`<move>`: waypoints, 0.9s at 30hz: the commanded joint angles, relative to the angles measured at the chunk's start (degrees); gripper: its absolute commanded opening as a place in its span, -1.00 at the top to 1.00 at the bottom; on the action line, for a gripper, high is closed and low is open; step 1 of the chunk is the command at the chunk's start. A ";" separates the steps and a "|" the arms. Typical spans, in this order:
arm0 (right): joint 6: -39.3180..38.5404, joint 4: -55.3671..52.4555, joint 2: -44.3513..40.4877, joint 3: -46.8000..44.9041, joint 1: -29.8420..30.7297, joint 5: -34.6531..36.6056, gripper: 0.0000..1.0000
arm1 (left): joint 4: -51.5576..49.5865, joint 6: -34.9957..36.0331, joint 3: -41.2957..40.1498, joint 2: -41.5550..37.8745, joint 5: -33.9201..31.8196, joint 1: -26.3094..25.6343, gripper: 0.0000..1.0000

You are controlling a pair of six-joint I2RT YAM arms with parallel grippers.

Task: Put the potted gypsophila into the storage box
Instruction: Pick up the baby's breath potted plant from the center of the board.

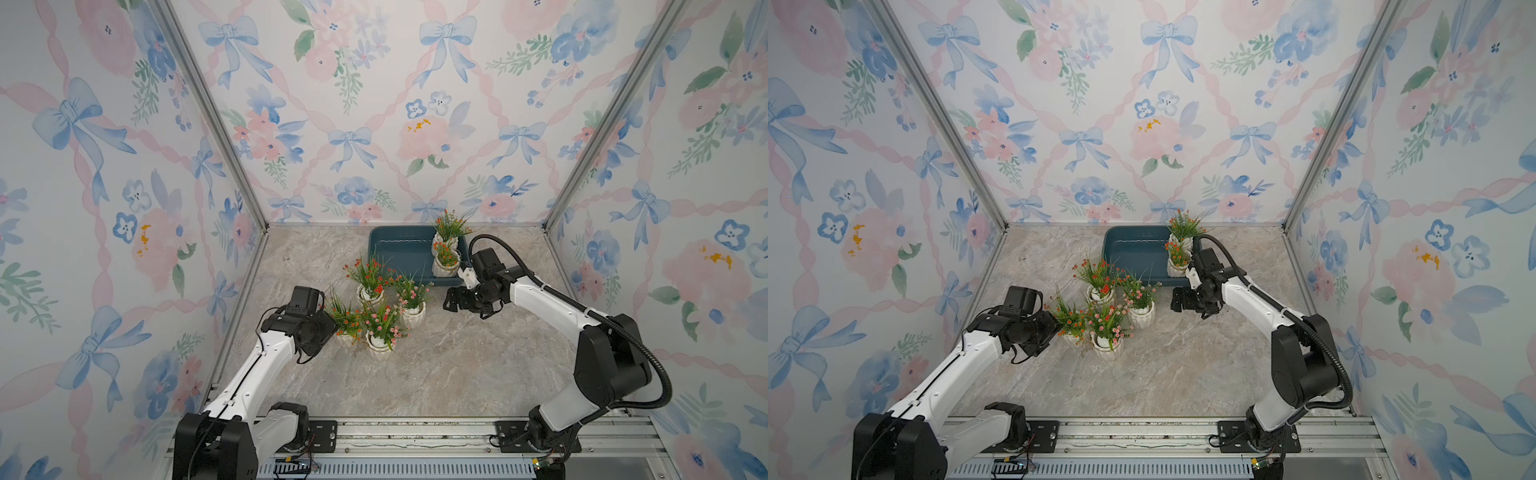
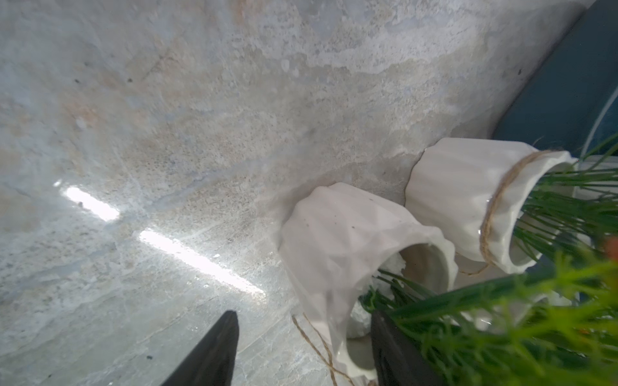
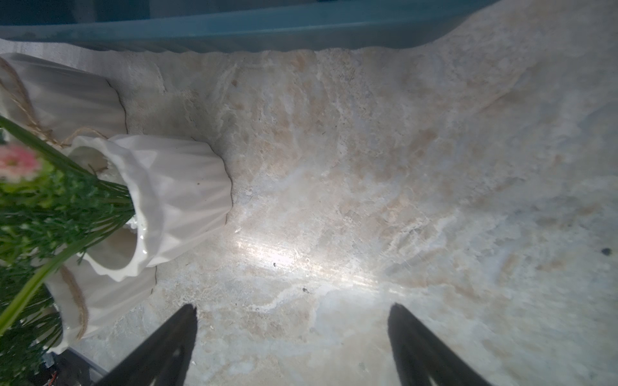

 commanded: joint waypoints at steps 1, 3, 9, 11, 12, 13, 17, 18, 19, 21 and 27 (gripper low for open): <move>-0.97 -0.09 0.57 -0.40 -0.57 0.08 -0.81 | 0.24 0.35 1.55 1.27 -2.07 -1.23 -0.23; -0.92 -0.07 0.59 -0.42 -0.56 0.09 -0.81 | 0.31 0.41 1.99 2.22 -2.93 -1.85 -0.23; -0.84 0.09 0.72 -0.54 -0.56 0.00 -0.81 | 0.33 1.18 3.74 4.71 -5.25 -2.82 -0.09; -0.85 0.05 0.71 -0.51 -0.56 0.00 -0.81 | 0.24 1.35 4.45 5.55 -5.81 -3.15 -0.03; -0.84 0.08 0.72 -0.51 -0.56 0.00 -0.81 | 0.31 1.44 4.76 6.13 -5.86 -3.33 -0.02; -0.86 0.14 0.72 -0.51 -0.60 -0.02 -0.81 | 0.24 1.44 5.02 6.67 -5.86 -3.58 -0.01; -0.92 -0.05 0.75 -0.53 -0.64 0.00 -0.81 | 0.25 1.62 5.99 8.90 -7.12 -5.16 0.08; -1.01 -0.15 0.65 -0.51 -0.64 0.06 -0.81 | 0.24 1.62 6.24 9.38 -7.43 -5.37 0.11; -1.02 -0.10 0.51 -0.51 -0.69 0.14 -0.82 | 0.27 1.62 6.47 9.70 -7.70 -5.49 0.14; -1.01 -0.05 0.46 -0.60 -0.64 0.17 -0.81 | 0.27 1.62 7.04 10.55 -8.68 -5.97 0.17; -0.93 0.05 0.81 -0.47 -0.81 -0.22 -0.81 | 0.26 2.15 7.94 13.33 -9.84 -7.22 0.25</move>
